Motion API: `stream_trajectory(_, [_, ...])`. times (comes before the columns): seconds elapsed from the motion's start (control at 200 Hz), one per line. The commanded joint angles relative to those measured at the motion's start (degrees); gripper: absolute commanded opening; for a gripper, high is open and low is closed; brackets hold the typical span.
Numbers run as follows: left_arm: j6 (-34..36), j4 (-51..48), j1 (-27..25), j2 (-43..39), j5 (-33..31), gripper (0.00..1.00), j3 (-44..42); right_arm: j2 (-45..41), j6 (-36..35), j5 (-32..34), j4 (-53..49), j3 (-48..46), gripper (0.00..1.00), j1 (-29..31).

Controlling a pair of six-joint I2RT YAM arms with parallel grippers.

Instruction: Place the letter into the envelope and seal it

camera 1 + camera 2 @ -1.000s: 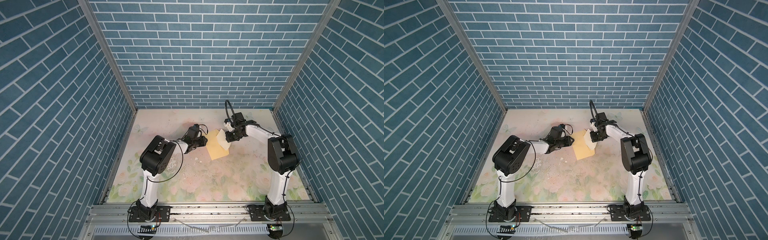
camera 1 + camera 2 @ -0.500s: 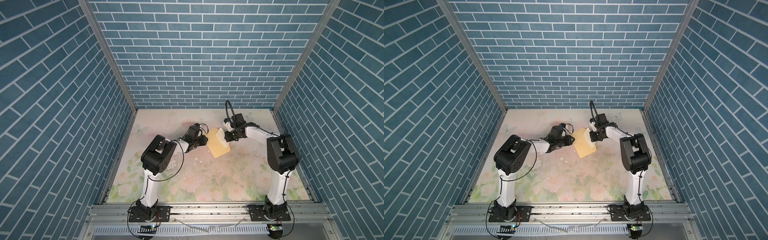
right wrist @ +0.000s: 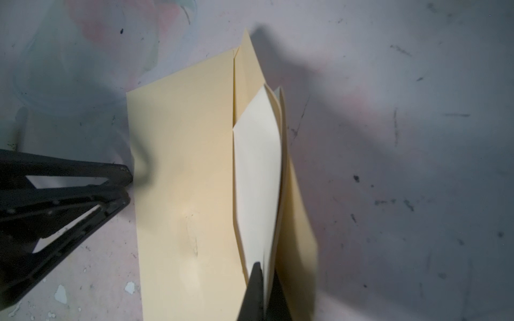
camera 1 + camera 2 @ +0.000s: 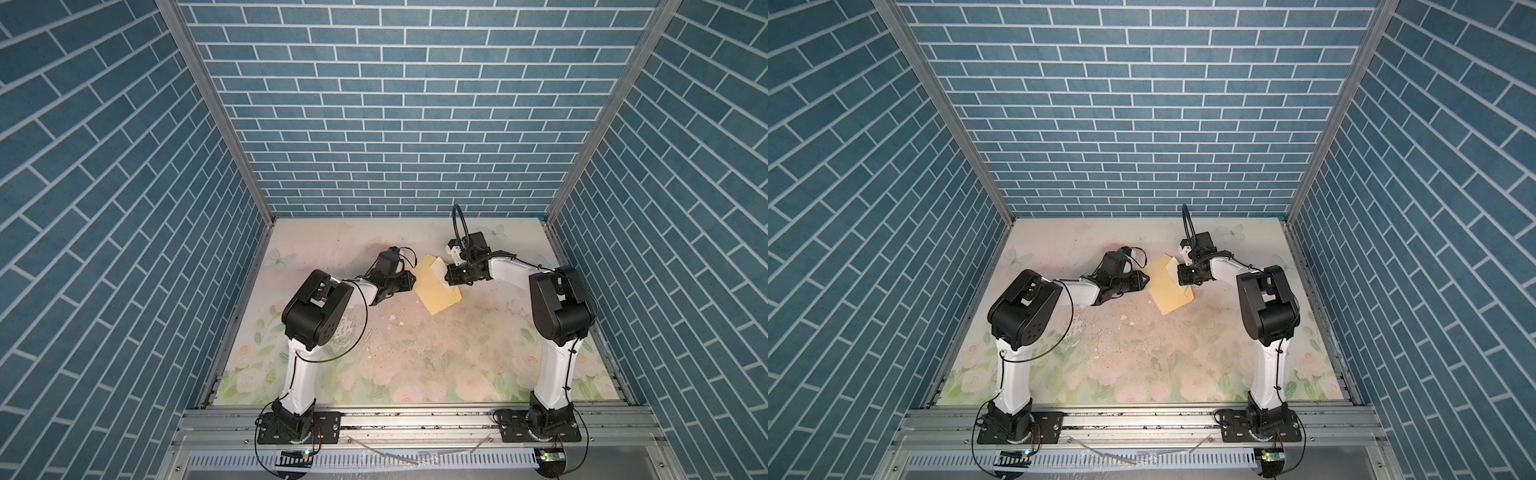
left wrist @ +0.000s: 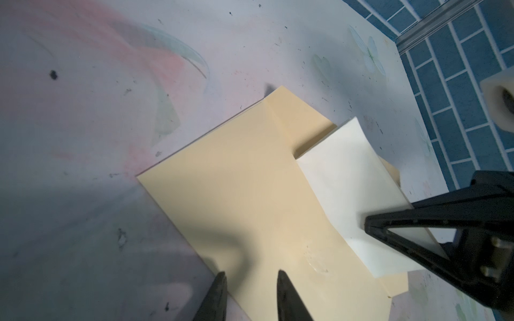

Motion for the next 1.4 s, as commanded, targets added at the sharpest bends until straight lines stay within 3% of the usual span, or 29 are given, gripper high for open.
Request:
stream_trajectory(0.0, [0.1, -3.8, 0.2, 2.0, 0.2, 0.32, -0.1, 1.4, 2.0, -2.0, 0.9, -1.7, 0.00, 0.8])
stream_trajectory(0.465, [0.5, -4.5, 0.1, 0.8, -0.2, 0.32, -0.3, -0.1, 3.6, 1.4, 0.1, -1.8, 0.00, 3.1])
stream_trajectory(0.575, [0.9, -4.8, 0.1, -0.5, -0.4, 0.32, -0.9, -2.4, 3.4, 4.2, -1.4, -1.8, 0.14, 3.5])
stream_trajectory(0.73, [1.4, -5.1, 0.1, -2.7, -1.0, 0.32, -1.9, -5.9, 2.5, 8.0, -4.5, -1.3, 0.43, 5.2])
stream_trajectory(0.85, [2.0, -5.6, 0.1, -5.1, -1.6, 0.32, -2.8, -8.2, 1.3, 12.4, -7.6, 0.1, 0.54, 7.1])
stream_trajectory(1.135, [2.8, -6.5, 0.0, -9.9, -2.0, 0.33, -3.9, -9.8, 2.3, 15.8, -12.7, 3.1, 0.63, 8.4])
stream_trajectory(1.395, [2.6, -6.5, -0.6, -9.0, -1.3, 0.33, -3.3, -10.7, 2.6, 19.3, -14.5, 3.5, 0.66, 8.7])
